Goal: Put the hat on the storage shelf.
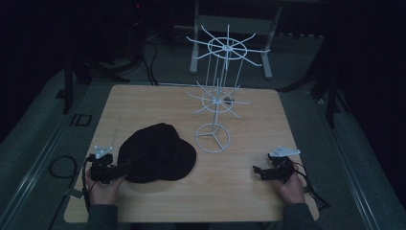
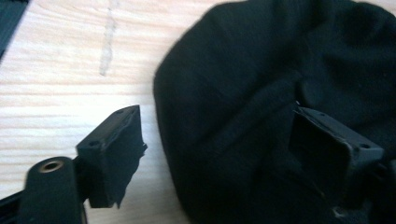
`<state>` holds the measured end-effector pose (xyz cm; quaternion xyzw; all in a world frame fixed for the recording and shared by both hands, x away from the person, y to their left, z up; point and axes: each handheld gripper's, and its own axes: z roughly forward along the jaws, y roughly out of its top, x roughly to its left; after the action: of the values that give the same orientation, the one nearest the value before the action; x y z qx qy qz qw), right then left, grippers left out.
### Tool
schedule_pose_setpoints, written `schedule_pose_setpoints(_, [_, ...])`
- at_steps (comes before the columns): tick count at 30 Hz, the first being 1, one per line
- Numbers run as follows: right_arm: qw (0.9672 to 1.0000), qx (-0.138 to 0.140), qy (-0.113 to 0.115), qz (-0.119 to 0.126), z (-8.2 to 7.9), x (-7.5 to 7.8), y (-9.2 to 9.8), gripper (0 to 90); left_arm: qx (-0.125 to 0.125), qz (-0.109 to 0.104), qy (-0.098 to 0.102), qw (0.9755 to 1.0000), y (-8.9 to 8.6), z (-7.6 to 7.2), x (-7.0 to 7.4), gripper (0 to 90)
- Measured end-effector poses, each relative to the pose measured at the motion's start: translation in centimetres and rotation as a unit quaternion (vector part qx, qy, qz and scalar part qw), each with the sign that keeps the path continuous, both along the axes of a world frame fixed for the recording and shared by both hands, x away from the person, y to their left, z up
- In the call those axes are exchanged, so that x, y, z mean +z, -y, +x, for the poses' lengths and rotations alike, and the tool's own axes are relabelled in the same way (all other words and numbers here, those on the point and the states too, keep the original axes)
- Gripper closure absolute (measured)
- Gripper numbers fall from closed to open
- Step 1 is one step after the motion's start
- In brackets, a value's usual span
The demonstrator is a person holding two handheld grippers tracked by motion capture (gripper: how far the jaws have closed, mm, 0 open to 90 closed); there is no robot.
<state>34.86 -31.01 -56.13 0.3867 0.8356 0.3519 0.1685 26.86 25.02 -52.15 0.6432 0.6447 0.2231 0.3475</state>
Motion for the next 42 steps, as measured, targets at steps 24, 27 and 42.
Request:
schedule_pose_setpoints(24, [1.0000, -0.002, 0.000, 0.000, 0.0, 0.0, 0.0, 11.5, -0.012, 0.021, -0.081, 0.9964, 1.9, 1.5, -2.6, 33.9])
schedule_pose_setpoints(27, [1.0000, -0.002, 0.000, 0.000, 0.0, 0.0, 0.0, 11.5, -0.007, 0.026, -0.089, 0.9957, 1.8, 1.6, -2.5, 39.7])
schedule_pose_setpoints(42, [1.0000, -0.003, 0.000, 0.000, 0.0, 0.0, 0.0, 11.5, 0.016, -0.019, -0.087, 0.9959, -0.3, 1.8, -2.3, 74.4])
